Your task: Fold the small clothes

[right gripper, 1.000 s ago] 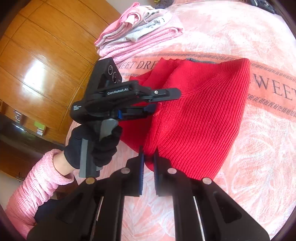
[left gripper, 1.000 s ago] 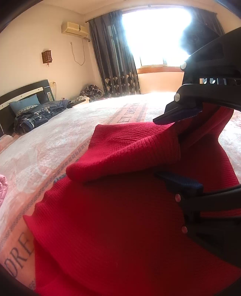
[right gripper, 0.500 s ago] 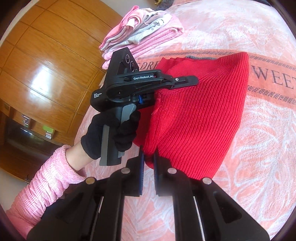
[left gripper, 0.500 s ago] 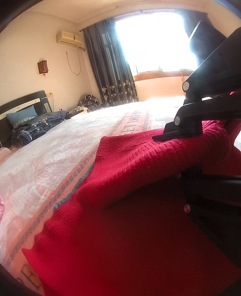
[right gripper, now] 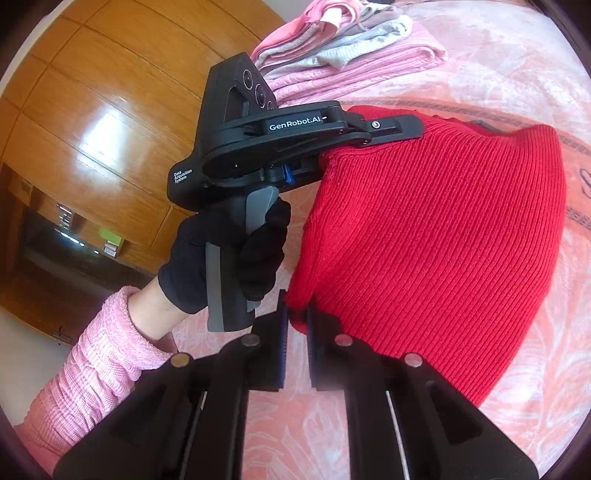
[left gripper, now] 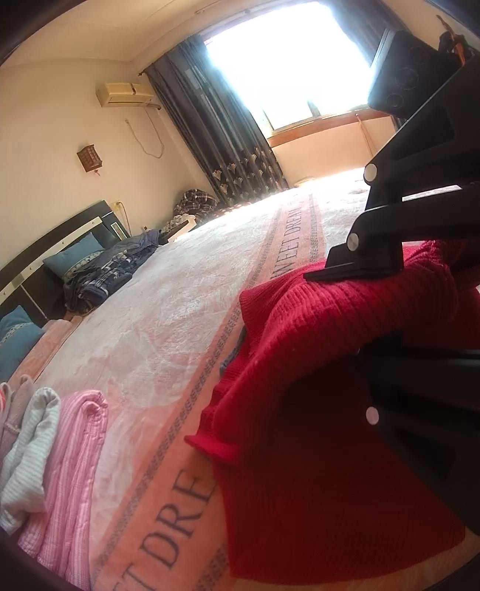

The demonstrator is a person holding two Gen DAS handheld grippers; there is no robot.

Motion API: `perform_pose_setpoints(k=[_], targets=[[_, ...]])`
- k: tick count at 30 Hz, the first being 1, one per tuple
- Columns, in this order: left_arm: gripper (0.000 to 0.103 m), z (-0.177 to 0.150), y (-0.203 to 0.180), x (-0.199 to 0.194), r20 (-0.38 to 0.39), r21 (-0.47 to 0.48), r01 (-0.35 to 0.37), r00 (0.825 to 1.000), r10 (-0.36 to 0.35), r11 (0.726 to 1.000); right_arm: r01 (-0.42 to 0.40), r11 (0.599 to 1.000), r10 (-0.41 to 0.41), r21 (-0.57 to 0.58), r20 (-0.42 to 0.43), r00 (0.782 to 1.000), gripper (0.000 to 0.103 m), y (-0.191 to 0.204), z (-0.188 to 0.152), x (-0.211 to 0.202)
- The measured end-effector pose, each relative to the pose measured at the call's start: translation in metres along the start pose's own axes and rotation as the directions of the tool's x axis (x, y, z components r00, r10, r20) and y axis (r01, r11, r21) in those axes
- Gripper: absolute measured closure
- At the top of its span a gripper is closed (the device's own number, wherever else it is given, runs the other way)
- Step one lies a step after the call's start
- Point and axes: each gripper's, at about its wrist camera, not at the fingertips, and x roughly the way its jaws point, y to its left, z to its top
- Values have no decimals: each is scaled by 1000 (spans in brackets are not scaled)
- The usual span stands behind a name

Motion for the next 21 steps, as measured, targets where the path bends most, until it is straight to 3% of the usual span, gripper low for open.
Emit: perform_pose_setpoints(k=[8,14,17,21], targets=[[90,7,48,-53,47,12,-71,996,70,997,4,999,-6,-39,-67,998,96,27,14,71],[89,-8,83,-51,11,40,-143,990,143,989,63,997,-68,-44,-134,989,95,23,9,115],[85,-18,99,-42,-18,31,-174,984,175,984,74,997,-80,-38,-171,982,88,16,2,131],[78,-22,108,-46,-16,-7,-156,988,156,988,55,998,-60,-29,-185,981,73,6,-6,122]])
